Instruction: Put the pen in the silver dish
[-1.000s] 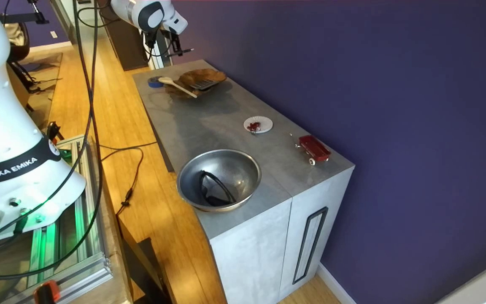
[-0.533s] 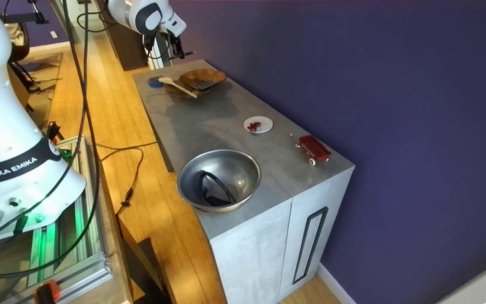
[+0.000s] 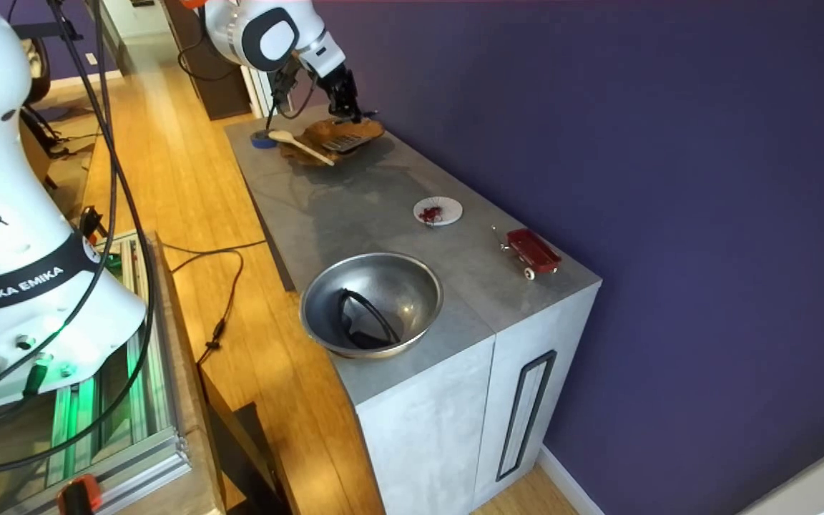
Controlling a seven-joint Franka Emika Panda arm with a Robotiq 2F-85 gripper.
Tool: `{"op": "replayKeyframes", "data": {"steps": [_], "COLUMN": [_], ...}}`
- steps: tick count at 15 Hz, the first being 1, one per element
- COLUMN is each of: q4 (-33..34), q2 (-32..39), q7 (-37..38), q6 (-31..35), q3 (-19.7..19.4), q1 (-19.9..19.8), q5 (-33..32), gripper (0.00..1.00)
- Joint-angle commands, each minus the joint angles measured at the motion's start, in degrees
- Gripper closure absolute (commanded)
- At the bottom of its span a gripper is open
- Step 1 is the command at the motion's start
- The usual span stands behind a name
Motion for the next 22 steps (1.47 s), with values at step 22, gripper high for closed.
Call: {"op": "replayKeyframes", "data": {"steps": [22], "q4": [-34.1], "q2": [-29.5], "q7": [10.3], "q6": [-5.9], "q3": [-37.6], "q1": [4.9], "q5": [5.6], "gripper": [0.97]}}
